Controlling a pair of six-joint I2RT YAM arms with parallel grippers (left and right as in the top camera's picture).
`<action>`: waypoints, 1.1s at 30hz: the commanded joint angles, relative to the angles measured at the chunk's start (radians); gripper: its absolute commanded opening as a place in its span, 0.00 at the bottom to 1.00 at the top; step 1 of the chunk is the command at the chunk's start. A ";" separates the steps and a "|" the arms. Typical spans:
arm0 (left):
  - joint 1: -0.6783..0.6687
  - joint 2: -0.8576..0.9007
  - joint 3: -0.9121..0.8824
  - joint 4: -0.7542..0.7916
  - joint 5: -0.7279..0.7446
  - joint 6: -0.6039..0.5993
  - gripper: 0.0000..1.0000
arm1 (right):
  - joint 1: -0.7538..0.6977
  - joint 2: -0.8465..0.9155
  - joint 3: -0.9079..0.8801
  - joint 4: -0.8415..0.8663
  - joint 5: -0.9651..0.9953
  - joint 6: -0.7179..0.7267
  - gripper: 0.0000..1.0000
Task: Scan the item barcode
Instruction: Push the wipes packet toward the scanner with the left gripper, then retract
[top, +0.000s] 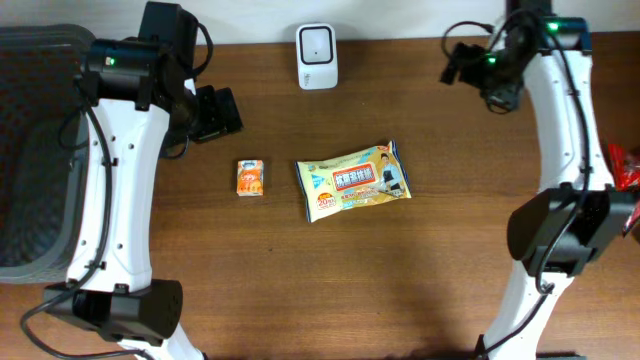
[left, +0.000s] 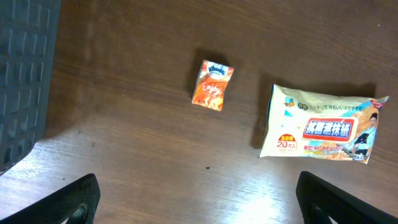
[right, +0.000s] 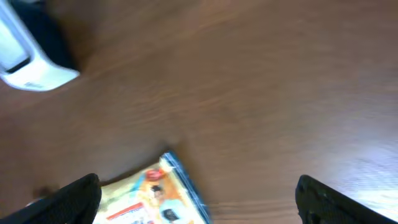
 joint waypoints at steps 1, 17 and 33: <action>0.002 -0.011 0.007 -0.001 -0.004 -0.006 0.99 | -0.049 -0.010 0.011 -0.036 0.034 -0.011 0.99; -0.009 -0.011 -0.008 0.028 0.203 -0.008 0.99 | -0.064 -0.010 0.011 -0.056 0.034 -0.011 0.99; -0.244 -0.010 -0.974 0.945 0.405 -0.150 0.62 | -0.064 -0.010 0.011 -0.056 0.034 -0.011 0.99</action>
